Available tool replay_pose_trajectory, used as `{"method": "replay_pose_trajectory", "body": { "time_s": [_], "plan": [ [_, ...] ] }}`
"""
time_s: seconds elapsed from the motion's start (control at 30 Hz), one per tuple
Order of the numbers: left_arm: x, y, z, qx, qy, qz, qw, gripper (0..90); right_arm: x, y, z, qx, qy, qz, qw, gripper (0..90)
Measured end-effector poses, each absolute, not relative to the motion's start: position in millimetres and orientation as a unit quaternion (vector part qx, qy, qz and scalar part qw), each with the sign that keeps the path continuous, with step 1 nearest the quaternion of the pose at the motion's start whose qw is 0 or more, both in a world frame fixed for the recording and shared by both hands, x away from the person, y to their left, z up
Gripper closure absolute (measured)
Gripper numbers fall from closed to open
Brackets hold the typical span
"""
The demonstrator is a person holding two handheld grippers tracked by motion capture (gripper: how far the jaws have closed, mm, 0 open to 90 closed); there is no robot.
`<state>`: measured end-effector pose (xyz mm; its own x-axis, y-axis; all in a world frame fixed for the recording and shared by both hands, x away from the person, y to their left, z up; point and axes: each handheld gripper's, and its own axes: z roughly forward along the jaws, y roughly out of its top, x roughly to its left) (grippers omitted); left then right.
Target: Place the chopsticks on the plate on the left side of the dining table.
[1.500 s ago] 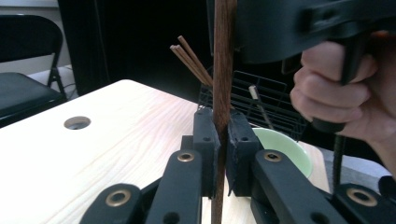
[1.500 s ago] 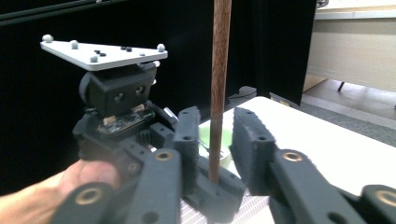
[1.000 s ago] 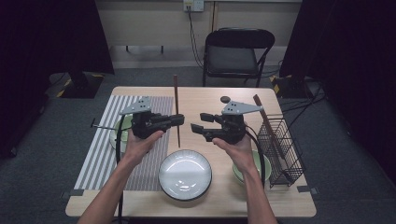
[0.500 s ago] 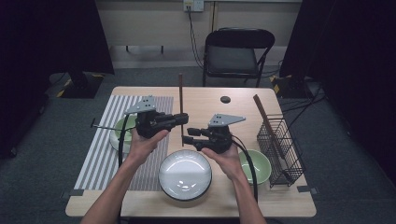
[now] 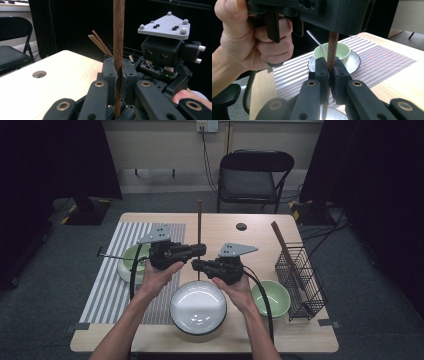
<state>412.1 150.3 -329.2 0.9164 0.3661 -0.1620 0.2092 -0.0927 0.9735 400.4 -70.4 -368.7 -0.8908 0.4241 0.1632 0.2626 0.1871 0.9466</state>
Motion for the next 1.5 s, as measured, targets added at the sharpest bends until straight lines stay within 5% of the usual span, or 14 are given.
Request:
{"method": "replay_pose_trajectory", "body": {
  "time_s": [0.73, 1.1, 1.5],
  "plan": [
    [417, 150, -327, 0.728, 0.203, 0.053, 0.653, 78.9, 395, -83, -358, 0.241, 0.772, 0.582, 0.086, 86.0],
    [419, 159, -297, 0.731, 0.216, 0.105, 0.638, 49.2, 394, -81, -361, 0.239, 0.774, 0.580, 0.082, 86.0],
    [434, 161, -302, 0.725, 0.248, 0.106, 0.634, 46.8, 391, -91, -355, 0.258, 0.771, 0.574, 0.100, 86.0]
  ]
}}
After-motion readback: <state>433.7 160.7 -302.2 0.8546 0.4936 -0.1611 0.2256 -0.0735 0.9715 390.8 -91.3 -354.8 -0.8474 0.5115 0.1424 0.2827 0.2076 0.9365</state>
